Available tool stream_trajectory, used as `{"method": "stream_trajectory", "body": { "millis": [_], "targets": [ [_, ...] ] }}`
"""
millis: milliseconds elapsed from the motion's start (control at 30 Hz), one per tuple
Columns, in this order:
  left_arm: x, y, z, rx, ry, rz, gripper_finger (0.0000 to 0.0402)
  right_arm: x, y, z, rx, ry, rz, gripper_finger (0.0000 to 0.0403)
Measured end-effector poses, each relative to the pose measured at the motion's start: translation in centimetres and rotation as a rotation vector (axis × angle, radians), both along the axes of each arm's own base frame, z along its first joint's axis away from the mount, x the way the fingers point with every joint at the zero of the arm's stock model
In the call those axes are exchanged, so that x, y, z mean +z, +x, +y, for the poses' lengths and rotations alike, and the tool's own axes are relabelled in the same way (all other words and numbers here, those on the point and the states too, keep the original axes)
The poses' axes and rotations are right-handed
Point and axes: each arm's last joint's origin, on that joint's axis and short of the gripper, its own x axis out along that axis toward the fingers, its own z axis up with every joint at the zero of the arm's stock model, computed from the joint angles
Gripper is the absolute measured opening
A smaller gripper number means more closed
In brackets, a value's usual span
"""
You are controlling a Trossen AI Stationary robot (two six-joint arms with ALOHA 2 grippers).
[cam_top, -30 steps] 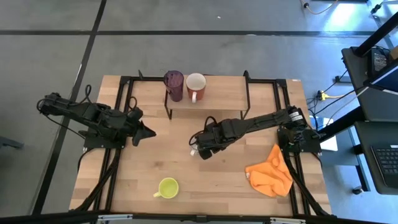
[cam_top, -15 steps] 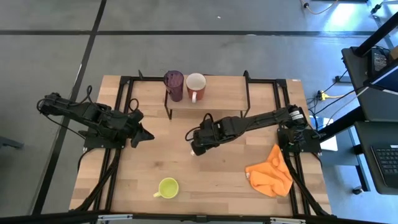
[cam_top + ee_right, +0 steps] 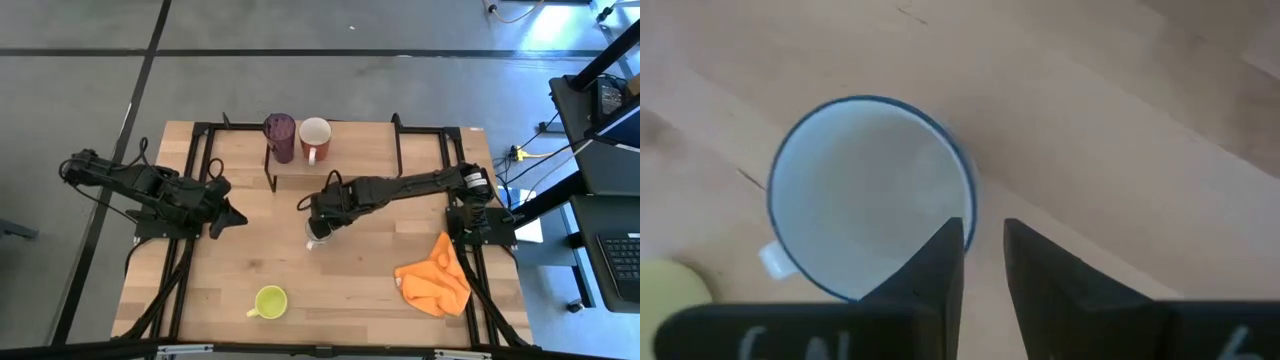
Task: Stack small to large cups/mugs on shelf
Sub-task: Put the blue mug on the shelf
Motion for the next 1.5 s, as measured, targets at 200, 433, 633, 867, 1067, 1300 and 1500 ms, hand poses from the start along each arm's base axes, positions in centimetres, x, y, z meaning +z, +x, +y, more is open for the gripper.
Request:
{"method": "stream_trajectory", "body": {
  "millis": [200,433,633,867,1067,1300,1500],
  "targets": [
    [-0.2,0.0,0.5,0.032,0.022,0.020,0.0055,0.0,0.0,-0.4,0.012,0.009,0.010,0.0077],
    [-0.7,-0.3,1.0,0.044,0.036,0.083,0.0055,0.0,0.1,-0.5,0.006,0.014,0.001,0.0077],
    [-0.7,-0.2,1.3,0.061,0.041,0.082,0.0055,0.0,0.2,-0.5,-0.022,0.025,-0.020,0.0077],
    [-0.9,-0.4,1.5,0.078,0.046,0.110,0.0055,-1.3,0.2,-0.4,-0.048,0.031,-0.010,0.0077],
    [-1.0,-0.5,1.6,0.077,0.050,0.132,0.0055,-1.6,0.0,0.1,-0.073,0.041,-0.002,0.0077],
    [-1.2,-0.6,1.6,0.077,0.052,0.146,0.0055,-1.6,0.0,0.2,-0.081,0.022,-0.005,0.0077],
    [-1.2,-0.6,1.6,0.077,0.053,0.150,0.0055,-1.8,0.1,0.1,-0.083,0.016,-0.004,0.0077]
  ]
}}
